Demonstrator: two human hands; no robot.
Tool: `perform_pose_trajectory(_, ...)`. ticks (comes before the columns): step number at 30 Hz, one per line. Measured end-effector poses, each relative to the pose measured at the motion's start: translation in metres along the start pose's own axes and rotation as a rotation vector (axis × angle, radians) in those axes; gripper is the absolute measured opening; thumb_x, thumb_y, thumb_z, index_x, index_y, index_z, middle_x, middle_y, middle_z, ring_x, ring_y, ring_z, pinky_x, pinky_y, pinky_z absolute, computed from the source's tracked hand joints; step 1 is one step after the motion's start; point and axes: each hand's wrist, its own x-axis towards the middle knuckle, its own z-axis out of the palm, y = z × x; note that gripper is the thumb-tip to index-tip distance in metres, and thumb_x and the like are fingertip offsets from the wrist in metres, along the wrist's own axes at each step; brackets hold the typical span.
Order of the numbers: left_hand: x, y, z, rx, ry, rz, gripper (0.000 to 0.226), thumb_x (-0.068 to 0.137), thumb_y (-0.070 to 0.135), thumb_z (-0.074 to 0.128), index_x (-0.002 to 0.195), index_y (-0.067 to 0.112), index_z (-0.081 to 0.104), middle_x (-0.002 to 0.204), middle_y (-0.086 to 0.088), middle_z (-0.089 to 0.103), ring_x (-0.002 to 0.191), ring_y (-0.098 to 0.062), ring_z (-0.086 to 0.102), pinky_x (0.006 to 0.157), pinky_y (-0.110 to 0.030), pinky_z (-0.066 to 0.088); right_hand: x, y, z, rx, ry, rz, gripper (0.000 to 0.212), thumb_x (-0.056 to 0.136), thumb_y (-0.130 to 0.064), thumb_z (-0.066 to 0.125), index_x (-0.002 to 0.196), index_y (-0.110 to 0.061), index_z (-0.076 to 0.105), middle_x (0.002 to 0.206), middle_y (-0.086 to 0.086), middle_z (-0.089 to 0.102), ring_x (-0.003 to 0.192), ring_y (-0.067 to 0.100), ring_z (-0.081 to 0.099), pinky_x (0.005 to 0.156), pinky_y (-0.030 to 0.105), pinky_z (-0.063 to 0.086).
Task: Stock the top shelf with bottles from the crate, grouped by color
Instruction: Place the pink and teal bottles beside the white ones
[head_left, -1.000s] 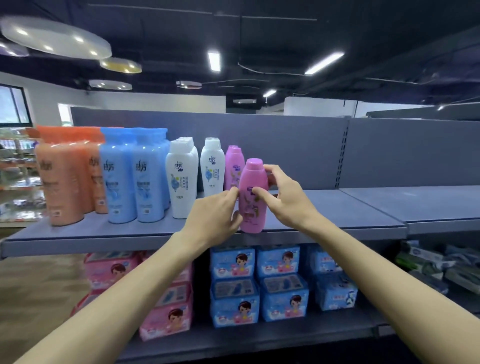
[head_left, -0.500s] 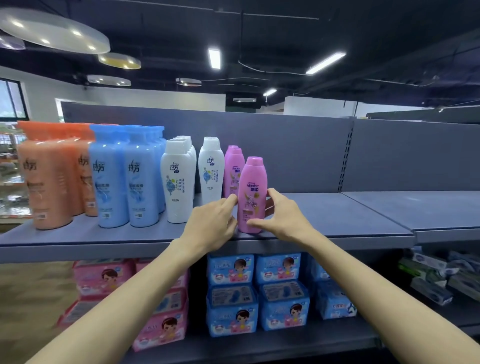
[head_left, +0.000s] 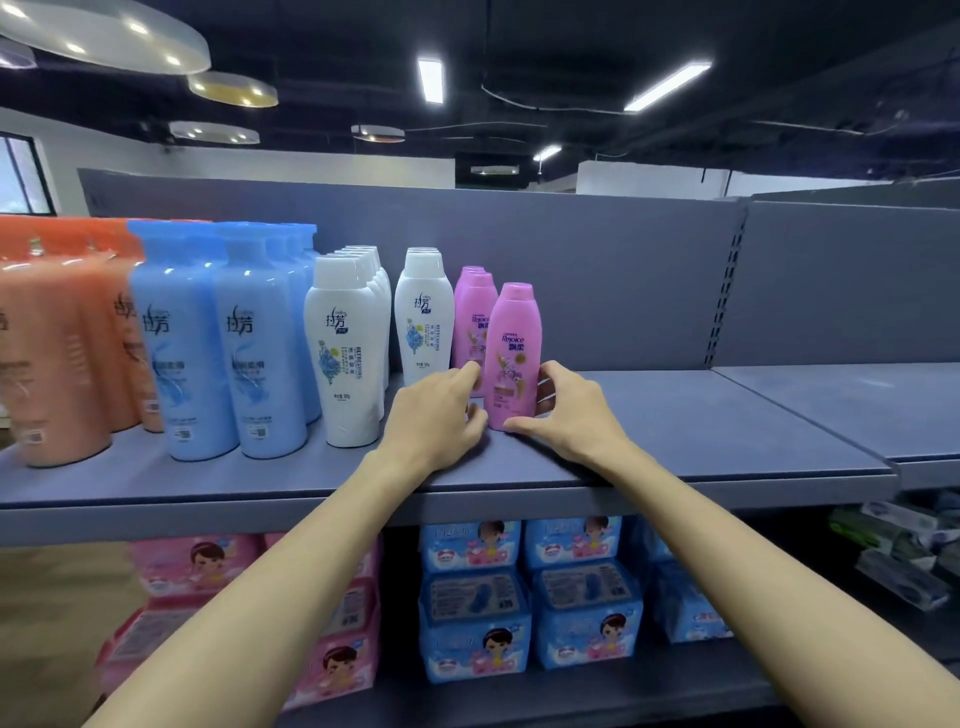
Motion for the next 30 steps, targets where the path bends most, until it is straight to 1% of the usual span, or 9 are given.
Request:
perform_pose_trajectory(5,0.007,-0.007,0.006,-0.008,-0.013,-0.038,0.017,0.084,0.032,0.05,0.095,0.02,0.048,0.081,0.006,0.061,0.081,-0.023,0.058,0.065,-0.04,0.05,0.019,0.001,0.011,-0.011,-0.015,0.012,0.052,0.069,-0.027,0.087,0.11,-0.016,0.058,0.094,-0.008,0.065,0.075,-0.005,0.06,0.057,0.003,0.043)
perform_pose_trajectory(7,0.007,-0.009,0.007,-0.013,-0.002,-0.05,0.016,0.083,0.031,0.05,0.093,0.02,0.047,0.078,0.006,0.059,0.078,-0.022,0.057,0.064,-0.04,0.05,0.026,0.001,0.015,-0.022,-0.018,0.018,0.051,0.069,-0.026,0.086,0.111,-0.015,0.058,0.094,-0.007,0.065,0.075,-0.001,0.061,0.058,0.004,0.042)
perform_pose_trajectory(10,0.007,-0.01,0.009,-0.034,0.022,-0.067,0.016,0.083,0.03,0.051,0.092,0.019,0.046,0.077,0.005,0.058,0.075,-0.023,0.056,0.062,-0.039,0.049,0.035,0.002,0.022,-0.04,-0.022,0.021,0.049,0.071,-0.026,0.085,0.111,-0.014,0.06,0.097,-0.004,0.068,0.082,0.011,0.064,0.066,0.013,0.046)
perform_pose_trajectory(12,0.009,-0.012,0.009,-0.044,0.031,-0.073,0.017,0.083,0.031,0.052,0.092,0.018,0.046,0.077,0.005,0.058,0.075,-0.024,0.056,0.063,-0.04,0.049,0.039,0.002,0.027,-0.041,-0.026,0.024,0.046,0.072,-0.026,0.084,0.11,-0.013,0.061,0.096,-0.003,0.069,0.084,0.013,0.064,0.069,0.018,0.047)
perform_pose_trajectory(15,0.009,-0.013,0.011,-0.051,0.043,-0.08,0.017,0.083,0.03,0.052,0.093,0.018,0.046,0.077,0.005,0.058,0.076,-0.025,0.056,0.064,-0.041,0.05,0.045,0.005,0.034,-0.054,-0.025,0.031,0.04,0.075,-0.027,0.082,0.108,-0.013,0.063,0.094,-0.003,0.069,0.084,0.014,0.064,0.071,0.02,0.048)
perform_pose_trajectory(17,0.008,-0.014,0.012,-0.055,0.046,-0.08,0.018,0.084,0.03,0.052,0.094,0.018,0.045,0.078,0.005,0.058,0.077,-0.025,0.056,0.064,-0.041,0.05,0.048,0.009,0.039,-0.107,-0.012,0.02,0.038,0.076,-0.032,0.08,0.105,-0.013,0.063,0.094,-0.002,0.069,0.086,0.017,0.065,0.077,0.03,0.053)
perform_pose_trajectory(19,0.008,-0.014,0.013,-0.058,0.049,-0.077,0.018,0.084,0.03,0.052,0.095,0.018,0.045,0.078,0.005,0.057,0.077,-0.025,0.056,0.064,-0.041,0.049,0.048,0.011,0.042,-0.164,0.009,0.01,0.038,0.078,-0.037,0.078,0.102,-0.012,0.064,0.093,0.001,0.069,0.086,0.021,0.064,0.08,0.037,0.053)
perform_pose_trajectory(25,0.008,-0.013,0.012,-0.074,0.054,-0.097,0.017,0.084,0.028,0.052,0.096,0.018,0.047,0.078,0.004,0.059,0.077,-0.026,0.057,0.064,-0.041,0.05,0.047,0.011,0.045,-0.267,0.057,-0.02,0.037,0.083,-0.04,0.073,0.102,-0.01,0.063,0.095,0.004,0.068,0.089,0.026,0.061,0.08,0.039,0.051)
perform_pose_trajectory(30,0.008,-0.012,0.009,-0.051,0.047,-0.094,0.017,0.083,0.029,0.05,0.096,0.018,0.046,0.079,0.004,0.06,0.077,-0.026,0.057,0.065,-0.04,0.051,0.047,0.01,0.046,-0.338,0.055,-0.039,0.035,0.091,-0.036,0.066,0.111,-0.009,0.062,0.098,0.008,0.067,0.095,0.028,0.06,0.083,0.042,0.05)
